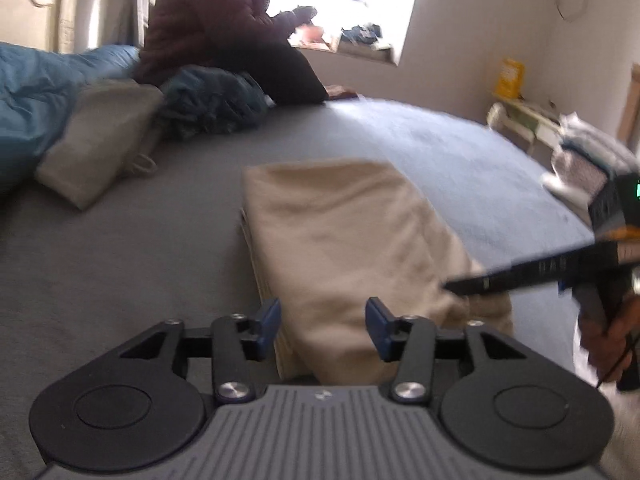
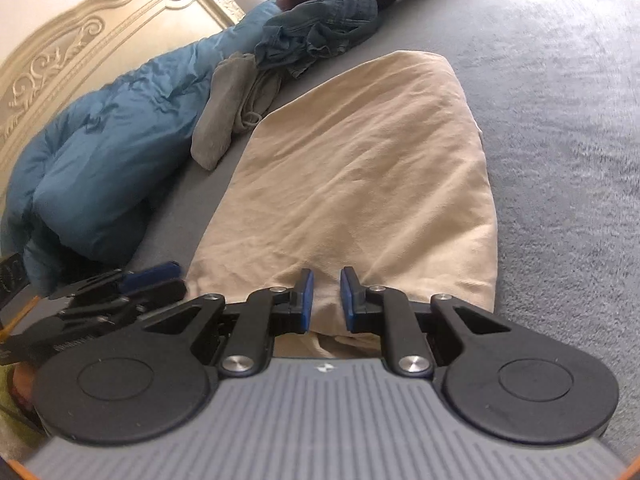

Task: Fold clothes
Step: 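Open both grippers and lift them off the folded trousers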

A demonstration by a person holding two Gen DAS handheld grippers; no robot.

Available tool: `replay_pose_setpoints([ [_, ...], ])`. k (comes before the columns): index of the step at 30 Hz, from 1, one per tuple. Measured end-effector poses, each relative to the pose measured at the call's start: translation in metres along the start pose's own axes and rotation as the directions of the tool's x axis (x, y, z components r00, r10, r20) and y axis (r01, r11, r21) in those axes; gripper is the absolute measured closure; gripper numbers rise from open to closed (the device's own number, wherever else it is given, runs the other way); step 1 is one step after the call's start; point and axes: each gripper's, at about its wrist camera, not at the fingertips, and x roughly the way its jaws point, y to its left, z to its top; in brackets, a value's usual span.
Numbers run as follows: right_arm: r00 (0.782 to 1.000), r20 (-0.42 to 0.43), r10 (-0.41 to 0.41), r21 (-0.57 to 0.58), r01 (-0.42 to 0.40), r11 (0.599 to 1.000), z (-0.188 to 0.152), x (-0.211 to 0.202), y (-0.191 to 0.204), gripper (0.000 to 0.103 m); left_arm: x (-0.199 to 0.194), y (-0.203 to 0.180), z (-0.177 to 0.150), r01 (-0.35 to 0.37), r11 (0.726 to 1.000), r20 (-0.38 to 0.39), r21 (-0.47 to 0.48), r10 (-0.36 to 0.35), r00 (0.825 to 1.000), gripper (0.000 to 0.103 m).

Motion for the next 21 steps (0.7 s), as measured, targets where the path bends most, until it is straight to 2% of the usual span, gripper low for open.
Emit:
replay_pose_setpoints([
  [3, 1.0, 0.001, 0.001, -0.001, -0.001, 1.0, 0.0, 0.0, 0.0, 0.089, 0.002, -0.013, 0.011, 0.032, 0.999, 0.045, -0.036, -0.03, 0.999, 0.051],
  [6, 1.0, 0.002, -0.004, -0.016, 0.004, 1.0, -0.001, -0.001, 0.002, 0.089, 0.027, -0.038, 0.011, 0.056, 0.998, 0.018, -0.008, -0.056, 0.998, 0.047],
  [8, 1.0, 0.002, -0.007, -0.027, 0.007, 1.0, -0.001, -0.003, 0.003, 0.089, 0.041, -0.05, 0.003, 0.025, 0.999, -0.019, 0.025, -0.024, 1.0, 0.047],
  [12, 1.0, -0.002, -0.009, -0.014, 0.009, 1.0, 0.002, -0.016, -0.003, 0.089, 0.046, -0.056, -0.007, -0.016, 0.999, -0.012, 0.052, 0.017, 1.0, 0.047],
  [14, 0.995, 0.013, -0.094, -0.004, 0.094, 0.996, 0.005, -0.029, -0.008, 0.084, 0.049, -0.059, -0.012, -0.037, 0.997, -0.008, 0.065, 0.037, 0.999, 0.047],
  [15, 0.986, 0.02, -0.163, 0.0, 0.163, 0.987, 0.008, -0.036, -0.013, 0.075, 0.05, -0.061, -0.014, -0.047, 0.996, -0.006, 0.072, 0.047, 0.999, 0.047],
  [17, 0.956, 0.039, -0.291, 0.08, 0.287, 0.955, 0.015, -0.054, -0.033, 0.069, 0.052, -0.063, -0.018, -0.061, 0.994, -0.001, 0.085, 0.061, 0.998, 0.047],
  [18, 0.953, 0.045, -0.301, 0.14, 0.292, 0.946, 0.019, -0.063, -0.044, 0.069, 0.052, -0.064, -0.019, -0.062, 0.994, 0.004, 0.093, 0.062, 0.998, 0.047],
  [21, 0.973, 0.028, -0.227, 0.259, 0.213, 0.942, 0.021, -0.075, -0.058, 0.069, 0.052, -0.064, -0.02, -0.061, 0.992, 0.013, 0.11, 0.06, 0.998, 0.046],
])
